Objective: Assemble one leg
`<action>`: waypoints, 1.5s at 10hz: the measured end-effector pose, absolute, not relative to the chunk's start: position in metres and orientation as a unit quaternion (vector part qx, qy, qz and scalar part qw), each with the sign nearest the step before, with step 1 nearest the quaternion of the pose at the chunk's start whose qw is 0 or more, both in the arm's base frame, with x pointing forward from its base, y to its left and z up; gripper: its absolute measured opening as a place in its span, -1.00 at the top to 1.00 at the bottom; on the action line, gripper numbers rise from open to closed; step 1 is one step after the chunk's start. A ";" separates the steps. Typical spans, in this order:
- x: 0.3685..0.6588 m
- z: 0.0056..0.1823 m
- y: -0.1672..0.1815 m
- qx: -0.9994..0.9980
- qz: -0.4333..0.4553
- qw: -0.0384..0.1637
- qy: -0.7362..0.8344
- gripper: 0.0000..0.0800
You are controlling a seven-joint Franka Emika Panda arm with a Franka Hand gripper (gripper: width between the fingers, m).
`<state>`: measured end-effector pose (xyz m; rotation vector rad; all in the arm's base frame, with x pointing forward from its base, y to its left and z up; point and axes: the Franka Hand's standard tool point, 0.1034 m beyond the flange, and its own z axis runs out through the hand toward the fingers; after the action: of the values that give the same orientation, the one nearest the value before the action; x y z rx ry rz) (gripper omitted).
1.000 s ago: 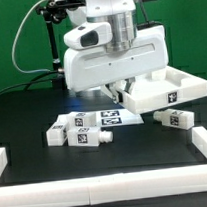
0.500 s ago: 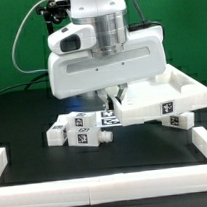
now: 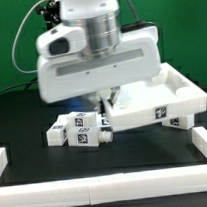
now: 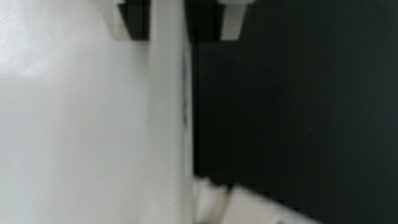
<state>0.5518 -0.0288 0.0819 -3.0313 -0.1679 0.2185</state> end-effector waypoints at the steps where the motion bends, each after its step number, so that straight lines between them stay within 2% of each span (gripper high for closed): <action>1: 0.569 0.070 -0.043 -0.995 0.074 0.052 -0.038 0.86; 3: 0.578 0.043 -0.054 -0.995 0.084 0.050 -0.031 0.86; 9: 0.579 0.042 -0.051 -0.995 0.085 0.048 -0.024 0.86; 11: 0.591 0.035 -0.042 -0.995 0.084 0.044 0.008 0.86; 13: 0.595 0.018 -0.034 -0.995 0.086 0.040 0.030 0.86; 15: 0.602 0.011 -0.029 -0.997 0.066 0.035 0.030 0.86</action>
Offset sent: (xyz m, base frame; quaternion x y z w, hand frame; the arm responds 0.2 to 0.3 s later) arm 0.0000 0.0000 0.0000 0.0000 0.0000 0.0000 1.0000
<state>0.6020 -0.0291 0.0106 -3.0636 0.0916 0.2035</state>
